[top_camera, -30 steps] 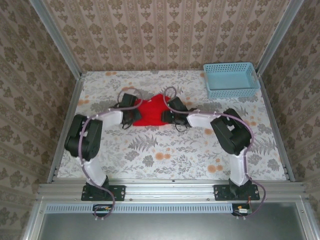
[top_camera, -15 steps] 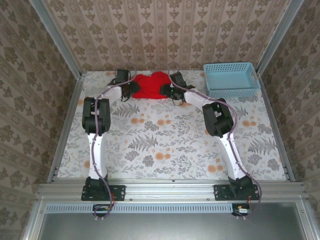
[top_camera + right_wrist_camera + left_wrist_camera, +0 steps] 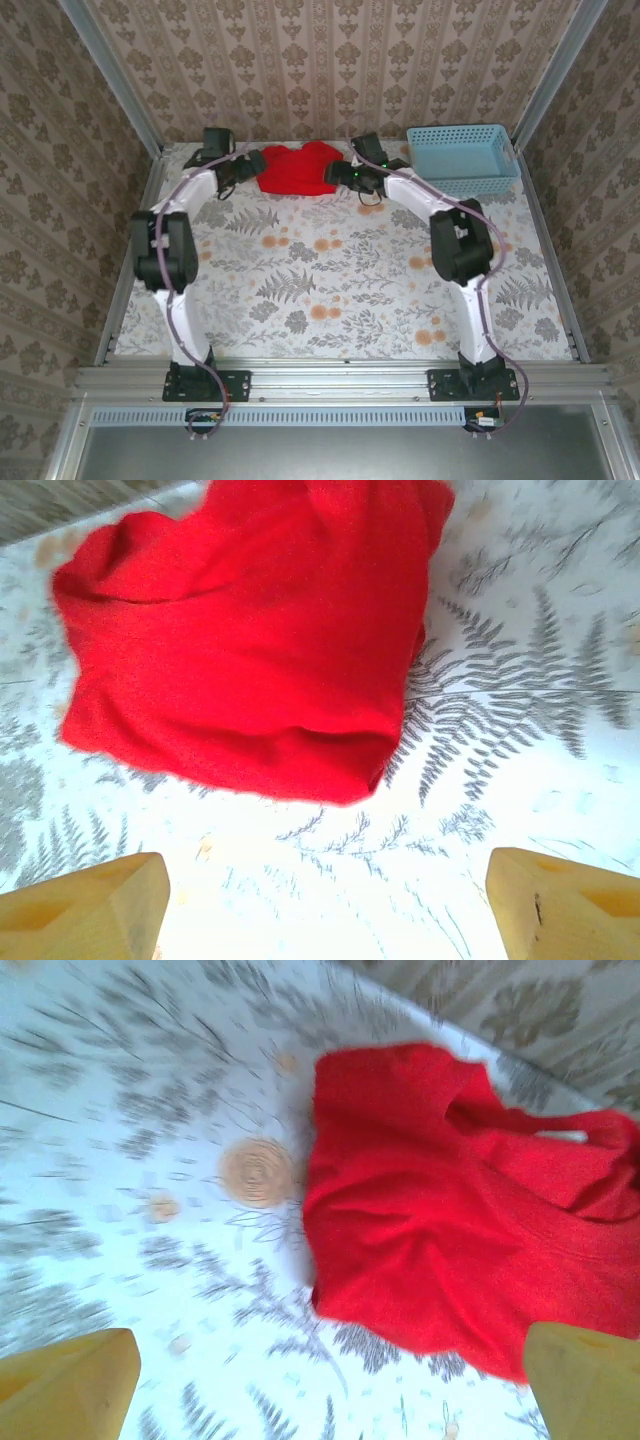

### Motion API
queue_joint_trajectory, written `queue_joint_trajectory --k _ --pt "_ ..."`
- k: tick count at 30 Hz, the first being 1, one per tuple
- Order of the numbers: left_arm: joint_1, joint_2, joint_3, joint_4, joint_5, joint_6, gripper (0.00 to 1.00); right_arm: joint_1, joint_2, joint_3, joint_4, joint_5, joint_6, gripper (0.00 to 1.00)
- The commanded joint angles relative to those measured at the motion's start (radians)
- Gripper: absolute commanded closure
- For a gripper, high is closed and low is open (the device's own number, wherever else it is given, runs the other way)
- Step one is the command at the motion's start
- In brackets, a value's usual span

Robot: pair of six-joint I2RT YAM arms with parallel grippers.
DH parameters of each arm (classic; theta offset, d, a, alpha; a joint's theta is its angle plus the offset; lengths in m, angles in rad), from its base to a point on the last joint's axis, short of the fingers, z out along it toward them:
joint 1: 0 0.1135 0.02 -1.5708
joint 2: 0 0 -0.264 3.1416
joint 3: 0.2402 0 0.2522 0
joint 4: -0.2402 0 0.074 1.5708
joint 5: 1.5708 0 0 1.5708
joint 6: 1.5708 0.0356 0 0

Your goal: Fold the inside-out t-shirt

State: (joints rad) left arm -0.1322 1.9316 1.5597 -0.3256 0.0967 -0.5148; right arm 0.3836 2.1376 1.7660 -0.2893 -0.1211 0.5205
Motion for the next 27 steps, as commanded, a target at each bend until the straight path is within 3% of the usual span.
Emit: queue_joint_trajectory --k 1,5,9,14,17,19,20,24,27 --pt "0.017 -0.188 -0.156 0.011 -0.136 0.077 0.00 -0.006 -0.232 -0.181 0.028 0.094 -0.103 0.15" --pt "0.026 -0.421 -0.419 0.099 -0.312 0.143 0.00 -0.026 -0.462 -0.470 0.102 0.211 -0.193 0.05" --pt "0.064 -0.625 -0.732 0.316 -0.447 0.229 0.00 -0.069 -0.655 -0.732 0.184 0.355 -0.268 0.00" --pt "0.076 -0.706 -1.018 0.603 -0.570 0.394 0.00 -0.106 -0.862 -1.095 0.460 0.556 -0.470 0.00" --pt "0.078 -0.648 -1.082 0.737 -0.516 0.446 0.00 -0.180 -0.868 -1.173 0.509 0.558 -0.492 0.00" --pt "0.081 -0.592 -1.132 0.902 -0.452 0.488 0.00 -0.227 -0.839 -1.245 0.645 0.527 -0.497 0.00" --pt "0.078 -0.589 -1.122 0.886 -0.423 0.491 0.00 -0.248 -0.822 -1.282 0.729 0.485 -0.487 0.00" --pt "0.095 -0.502 -1.177 1.127 -0.306 0.521 0.00 -0.292 -0.784 -1.338 0.937 0.337 -0.507 0.00" --pt "0.086 -0.371 -1.240 1.391 -0.235 0.576 0.00 -0.346 -0.708 -1.394 1.119 0.234 -0.493 0.00"
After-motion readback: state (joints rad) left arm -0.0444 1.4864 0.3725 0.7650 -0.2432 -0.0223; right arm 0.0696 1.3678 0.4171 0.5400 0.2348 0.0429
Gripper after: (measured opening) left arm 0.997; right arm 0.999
